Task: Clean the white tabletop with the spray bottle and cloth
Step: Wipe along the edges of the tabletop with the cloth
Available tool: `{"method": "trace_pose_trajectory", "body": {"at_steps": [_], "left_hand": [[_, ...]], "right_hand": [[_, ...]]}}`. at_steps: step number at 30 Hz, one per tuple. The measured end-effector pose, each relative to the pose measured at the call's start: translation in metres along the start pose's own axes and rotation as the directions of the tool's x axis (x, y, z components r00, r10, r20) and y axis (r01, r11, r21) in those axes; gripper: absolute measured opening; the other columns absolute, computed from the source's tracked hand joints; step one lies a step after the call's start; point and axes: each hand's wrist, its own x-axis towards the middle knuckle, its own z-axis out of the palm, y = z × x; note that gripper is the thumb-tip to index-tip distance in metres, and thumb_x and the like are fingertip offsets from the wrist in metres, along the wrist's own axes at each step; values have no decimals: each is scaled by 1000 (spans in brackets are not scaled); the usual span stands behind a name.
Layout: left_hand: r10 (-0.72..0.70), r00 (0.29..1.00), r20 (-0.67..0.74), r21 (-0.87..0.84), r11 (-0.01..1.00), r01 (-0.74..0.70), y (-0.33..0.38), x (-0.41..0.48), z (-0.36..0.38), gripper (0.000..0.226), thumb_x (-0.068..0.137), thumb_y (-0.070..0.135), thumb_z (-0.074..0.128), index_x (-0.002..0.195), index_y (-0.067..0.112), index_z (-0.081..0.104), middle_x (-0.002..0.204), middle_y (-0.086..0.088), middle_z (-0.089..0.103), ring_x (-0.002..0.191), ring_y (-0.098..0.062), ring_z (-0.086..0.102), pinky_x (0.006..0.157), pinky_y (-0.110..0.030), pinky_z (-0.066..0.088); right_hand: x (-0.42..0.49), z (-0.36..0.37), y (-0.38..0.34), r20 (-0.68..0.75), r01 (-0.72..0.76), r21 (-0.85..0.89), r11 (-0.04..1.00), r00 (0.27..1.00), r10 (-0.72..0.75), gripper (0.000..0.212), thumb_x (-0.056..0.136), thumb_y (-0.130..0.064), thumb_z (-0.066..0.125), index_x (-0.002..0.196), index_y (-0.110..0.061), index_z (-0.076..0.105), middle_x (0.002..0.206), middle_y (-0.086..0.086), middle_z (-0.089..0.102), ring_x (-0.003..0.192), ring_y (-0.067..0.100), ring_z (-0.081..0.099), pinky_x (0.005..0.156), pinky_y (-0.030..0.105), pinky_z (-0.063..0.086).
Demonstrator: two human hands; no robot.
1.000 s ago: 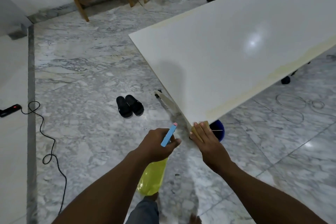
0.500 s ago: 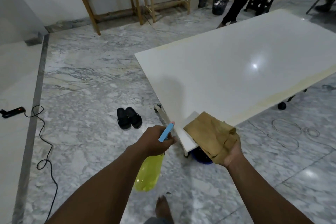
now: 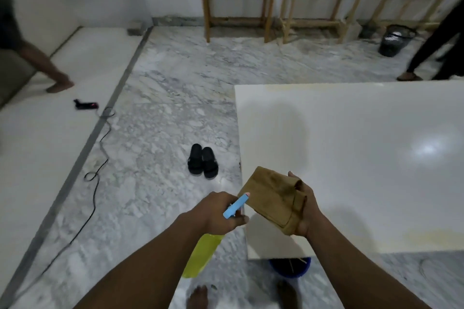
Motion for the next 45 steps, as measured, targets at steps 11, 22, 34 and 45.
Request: {"method": "trace_pose_trajectory", "body": {"at_steps": [11,22,34,45], "left_hand": [[-427,862,-273,-340,881,329,66,-40,108,28,83,55,76,79,30,63,79,4,68,71,-17,68,70,-32,58],[-570,724,-390,-431,807,403,134,-75,201,29,83,63,68,72,45,49,79,11,62,77,-17,63,69,-30,49],[-734,512,-446,-684,649,334,198,-118,300,41,89,53,71,79,14,66,76,-14,72,69,-29,74,73,-53,60],[-870,332,-365,-814,471,340,223,-88,357,30,89,49,75,74,26,63,68,0,68,61,-19,70,65,-38,61]], "right_hand": [[28,-7,-47,160,-275,-532,801,896,414,60,89,-59,53,109,-7,75,107,18,72,86,33,71,71,36,59],[-23,-51,-26,152,-306,-681,665,829,538,58,91,-54,56,115,-4,73,114,19,71,95,34,69,85,40,56],[-26,-61,-90,139,94,-983,159,944,299,29,92,-29,58,105,-4,67,81,12,68,71,27,64,67,33,51],[83,-104,7,637,769,66,-635,458,620,66,90,-54,33,140,-14,48,151,20,39,143,41,31,112,53,29]]}}
